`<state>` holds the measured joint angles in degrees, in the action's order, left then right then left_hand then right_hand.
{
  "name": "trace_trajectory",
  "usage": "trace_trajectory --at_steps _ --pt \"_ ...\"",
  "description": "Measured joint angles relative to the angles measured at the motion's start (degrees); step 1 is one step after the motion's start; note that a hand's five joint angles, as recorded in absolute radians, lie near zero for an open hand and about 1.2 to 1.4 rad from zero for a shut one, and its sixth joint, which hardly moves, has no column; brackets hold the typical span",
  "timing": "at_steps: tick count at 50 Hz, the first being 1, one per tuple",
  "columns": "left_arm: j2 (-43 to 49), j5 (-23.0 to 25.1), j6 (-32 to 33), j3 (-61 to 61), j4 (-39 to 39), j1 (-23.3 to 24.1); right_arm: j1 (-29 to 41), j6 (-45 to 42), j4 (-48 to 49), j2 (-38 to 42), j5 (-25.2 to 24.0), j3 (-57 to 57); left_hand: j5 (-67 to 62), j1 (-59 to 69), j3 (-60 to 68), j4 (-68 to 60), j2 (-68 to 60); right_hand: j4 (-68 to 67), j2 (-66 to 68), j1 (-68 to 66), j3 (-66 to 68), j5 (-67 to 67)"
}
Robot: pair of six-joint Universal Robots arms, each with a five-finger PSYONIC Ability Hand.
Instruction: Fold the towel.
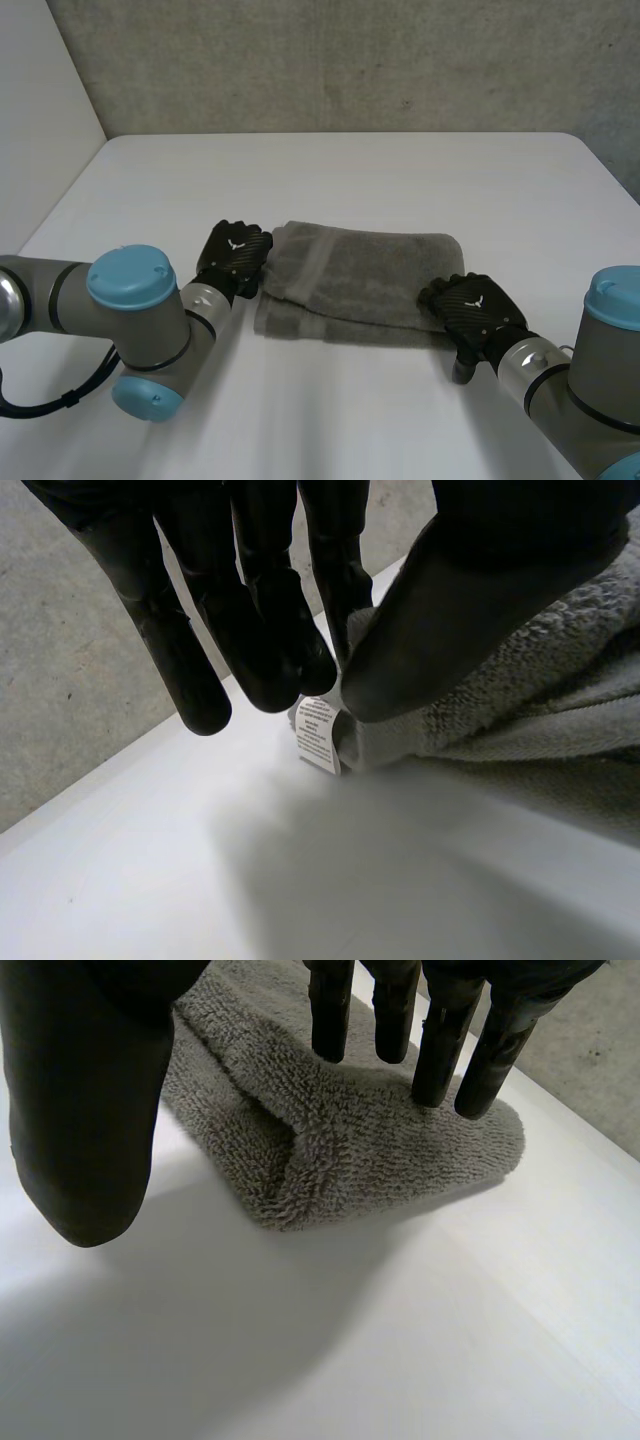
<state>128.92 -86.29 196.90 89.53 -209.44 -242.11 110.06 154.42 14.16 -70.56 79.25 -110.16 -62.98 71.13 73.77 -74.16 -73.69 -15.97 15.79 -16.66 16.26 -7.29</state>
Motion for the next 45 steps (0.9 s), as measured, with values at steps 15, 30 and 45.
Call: trace_trajectory --at_steps 15,30,45 --pt "-13.18 -0.26 -0.45 11.11 0.28 0.78 -1.37 0.53 1.69 -2.71 0.40 -0.56 -1.47 0.35 1.47 -1.96 -1.45 0.00 0.00 0.00 0.00 -0.01" --pt "-18.14 -0.19 -0.82 19.54 0.10 1.87 -1.38 0.75 2.90 -3.51 -0.04 -1.17 4.66 -3.78 -6.07 6.51 6.13 -4.02 3.63 -3.29 3.70 -3.72" --pt "-16.24 -0.13 -0.64 18.77 -0.27 0.81 -2.31 0.29 6.14 -1.79 -0.14 -1.21 59.28 -55.93 -58.45 58.65 58.52 -17.69 17.91 -17.33 17.70 -16.91"
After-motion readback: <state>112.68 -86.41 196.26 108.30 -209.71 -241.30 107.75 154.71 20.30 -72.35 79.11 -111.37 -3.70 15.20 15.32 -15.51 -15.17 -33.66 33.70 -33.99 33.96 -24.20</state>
